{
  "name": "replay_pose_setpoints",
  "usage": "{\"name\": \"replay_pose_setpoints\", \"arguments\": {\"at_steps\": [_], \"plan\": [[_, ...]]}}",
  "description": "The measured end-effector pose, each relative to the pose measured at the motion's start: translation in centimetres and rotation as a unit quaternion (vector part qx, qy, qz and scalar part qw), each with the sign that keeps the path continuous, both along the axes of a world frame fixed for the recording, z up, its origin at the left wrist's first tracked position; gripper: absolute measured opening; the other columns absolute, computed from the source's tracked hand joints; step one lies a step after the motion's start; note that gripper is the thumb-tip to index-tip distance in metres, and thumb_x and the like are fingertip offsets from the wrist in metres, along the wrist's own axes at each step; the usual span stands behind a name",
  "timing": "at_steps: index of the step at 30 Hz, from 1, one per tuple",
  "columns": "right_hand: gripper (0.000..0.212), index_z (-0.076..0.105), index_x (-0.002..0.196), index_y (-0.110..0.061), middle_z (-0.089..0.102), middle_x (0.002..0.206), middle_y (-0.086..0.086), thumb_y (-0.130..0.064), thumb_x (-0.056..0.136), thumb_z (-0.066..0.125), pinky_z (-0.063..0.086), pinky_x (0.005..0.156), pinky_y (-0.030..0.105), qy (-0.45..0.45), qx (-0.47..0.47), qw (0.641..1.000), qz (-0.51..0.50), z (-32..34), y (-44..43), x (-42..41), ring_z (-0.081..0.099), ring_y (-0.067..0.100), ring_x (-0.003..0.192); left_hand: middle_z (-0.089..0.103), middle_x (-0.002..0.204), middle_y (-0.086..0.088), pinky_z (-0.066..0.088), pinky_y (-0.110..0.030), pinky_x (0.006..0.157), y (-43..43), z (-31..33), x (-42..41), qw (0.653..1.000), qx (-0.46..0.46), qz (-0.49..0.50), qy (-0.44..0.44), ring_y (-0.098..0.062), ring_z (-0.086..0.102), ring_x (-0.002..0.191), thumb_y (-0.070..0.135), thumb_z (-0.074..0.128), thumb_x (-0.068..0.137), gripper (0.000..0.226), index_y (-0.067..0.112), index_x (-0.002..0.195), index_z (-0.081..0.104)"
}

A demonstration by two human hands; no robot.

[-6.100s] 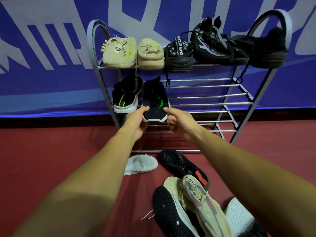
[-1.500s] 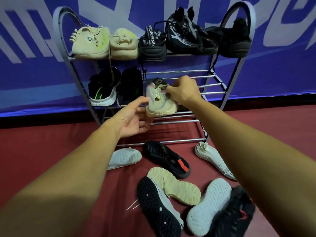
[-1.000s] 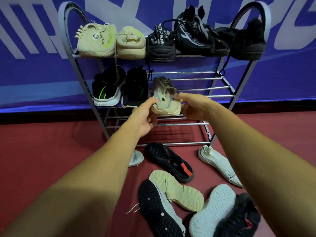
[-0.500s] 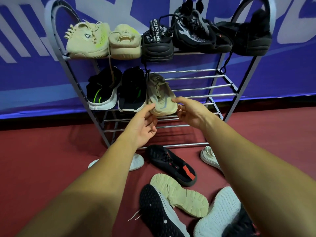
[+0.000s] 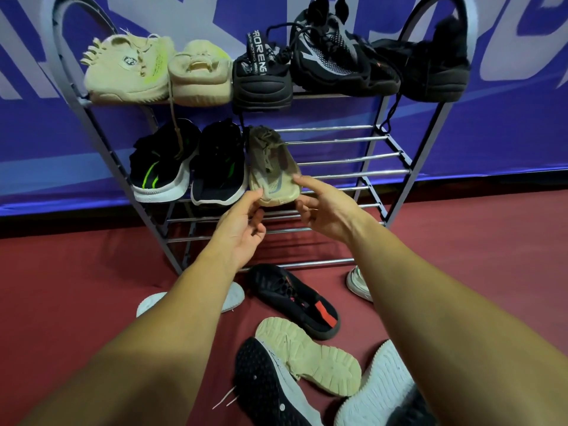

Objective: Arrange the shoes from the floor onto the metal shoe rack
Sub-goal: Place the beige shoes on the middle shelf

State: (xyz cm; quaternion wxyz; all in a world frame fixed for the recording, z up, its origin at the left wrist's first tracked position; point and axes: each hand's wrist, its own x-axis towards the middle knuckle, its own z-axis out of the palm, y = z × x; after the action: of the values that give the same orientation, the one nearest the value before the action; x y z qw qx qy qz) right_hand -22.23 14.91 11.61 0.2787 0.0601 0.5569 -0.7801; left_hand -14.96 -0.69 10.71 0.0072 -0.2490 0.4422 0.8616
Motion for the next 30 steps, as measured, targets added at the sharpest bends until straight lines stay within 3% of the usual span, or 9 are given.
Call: {"name": "replay_pose_setpoints", "arguments": {"at_steps": [6, 9, 14, 17, 19, 21, 23, 27, 30], "plan": [[0.021, 0.061, 0.100, -0.019, 0.062, 0.074, -0.002, -0.021, 0.086, 0.077, 0.030, 0.058, 0.018, 0.005, -0.073, 0.997, -0.019, 0.1, -0.7, -0.1, 0.047, 0.005, 0.057, 0.072, 0.090, 0.013, 0.033, -0.022, 0.064, 0.2, 0.4, -0.6, 1.000, 0.008, 0.014, 0.009, -0.009, 0.054, 0.091, 0.029, 0.077, 0.085, 0.010, 0.026, 0.093, 0.073], [0.023, 0.064, 0.103, -0.015, 0.056, 0.069, -0.002, -0.021, 0.084, 0.077, 0.031, 0.052, 0.018, 0.030, -0.044, 0.997, -0.053, 0.1, -1.2, -0.4, 0.044, 0.006, 0.054, 0.071, 0.093, 0.012, 0.034, -0.021, 0.063, 0.4, 0.7, -0.9, 1.000, -0.003, 0.023, 0.000, -0.008, 0.054, 0.090, 0.033, 0.077, 0.084, 0.016, 0.026, 0.098, 0.073], [0.016, 0.062, 0.090, -0.017, 0.045, 0.062, -0.003, -0.023, 0.084, 0.075, 0.026, 0.048, 0.021, 0.069, 0.016, 0.995, -0.070, -0.2, -1.5, -0.5, 0.039, 0.006, 0.046, 0.071, 0.093, 0.011, 0.034, -0.022, 0.064, 0.0, 0.4, -0.8, 0.999, -0.048, 0.005, -0.012, -0.009, 0.054, 0.084, 0.035, 0.076, 0.085, 0.024, 0.025, 0.106, 0.073], [0.018, 0.064, 0.095, -0.017, 0.046, 0.066, -0.003, -0.028, 0.085, 0.075, 0.028, 0.047, 0.019, 0.079, 0.038, 0.994, -0.065, -0.4, -1.3, 0.0, 0.042, 0.006, 0.049, 0.074, 0.096, 0.009, 0.036, -0.023, 0.062, -0.5, 0.0, -0.2, 0.996, -0.082, -0.012, -0.014, -0.009, 0.056, 0.079, 0.038, 0.071, 0.086, 0.031, 0.024, 0.114, 0.073], [0.024, 0.069, 0.099, -0.013, 0.056, 0.073, -0.001, -0.032, 0.087, 0.075, 0.030, 0.048, 0.019, 0.079, 0.064, 0.993, -0.066, -0.5, -0.9, 0.8, 0.044, 0.007, 0.051, 0.074, 0.095, 0.006, 0.038, -0.023, 0.061, -0.7, -0.4, 0.5, 0.991, -0.130, -0.025, -0.025, -0.009, 0.058, 0.075, 0.038, 0.067, 0.088, 0.024, 0.025, 0.108, 0.072], [0.042, 0.071, 0.112, -0.009, 0.072, 0.091, 0.004, -0.042, 0.087, 0.074, 0.035, 0.051, 0.019, 0.067, 0.086, 0.992, -0.068, -1.0, -0.4, 1.9, 0.052, 0.007, 0.057, 0.073, 0.091, 0.005, 0.039, -0.023, 0.062, -0.6, -0.9, 1.4, 0.979, -0.192, -0.052, -0.044, -0.010, 0.059, 0.075, 0.038, 0.066, 0.087, 0.023, 0.025, 0.105, 0.072], [0.048, 0.070, 0.117, -0.009, 0.074, 0.102, 0.007, -0.046, 0.087, 0.073, 0.040, 0.053, 0.018, 0.061, 0.099, 0.991, -0.067, -1.5, 0.2, 3.0, 0.060, 0.006, 0.061, 0.074, 0.090, 0.005, 0.040, -0.024, 0.064, -0.2, -1.8, 2.6, 0.964, -0.245, -0.088, -0.057, -0.010, 0.060, 0.077, 0.039, 0.066, 0.086, 0.027, 0.022, 0.106, 0.074], [0.032, 0.068, 0.105, -0.008, 0.070, 0.087, 0.007, -0.037, 0.089, 0.072, 0.034, 0.049, 0.020, 0.106, 0.236, 0.966, 0.008, -2.4, 1.0, 4.8, 0.054, 0.015, 0.058, 0.075, 0.094, 0.002, 0.042, -0.027, 0.072, 0.7, -2.6, 4.3, 0.915, -0.349, -0.188, -0.072, -0.010, 0.061, 0.076, 0.039, 0.066, 0.087, 0.025, 0.021, 0.101, 0.075], [0.015, 0.068, 0.086, -0.007, 0.062, 0.069, 0.005, -0.021, 0.089, 0.072, 0.036, 0.040, 0.015, 0.173, 0.380, 0.902, 0.114, -4.3, 2.1, 5.1, 0.048, 0.008, 0.042, 0.074, 0.088, 0.001, 0.042, -0.030, 0.072, 1.0, -3.9, 3.7, 0.856, -0.442, -0.262, -0.056, -0.012, 0.061, 0.074, 0.038, 0.069, 0.084, 0.021, 0.020, 0.093, 0.075]]}}
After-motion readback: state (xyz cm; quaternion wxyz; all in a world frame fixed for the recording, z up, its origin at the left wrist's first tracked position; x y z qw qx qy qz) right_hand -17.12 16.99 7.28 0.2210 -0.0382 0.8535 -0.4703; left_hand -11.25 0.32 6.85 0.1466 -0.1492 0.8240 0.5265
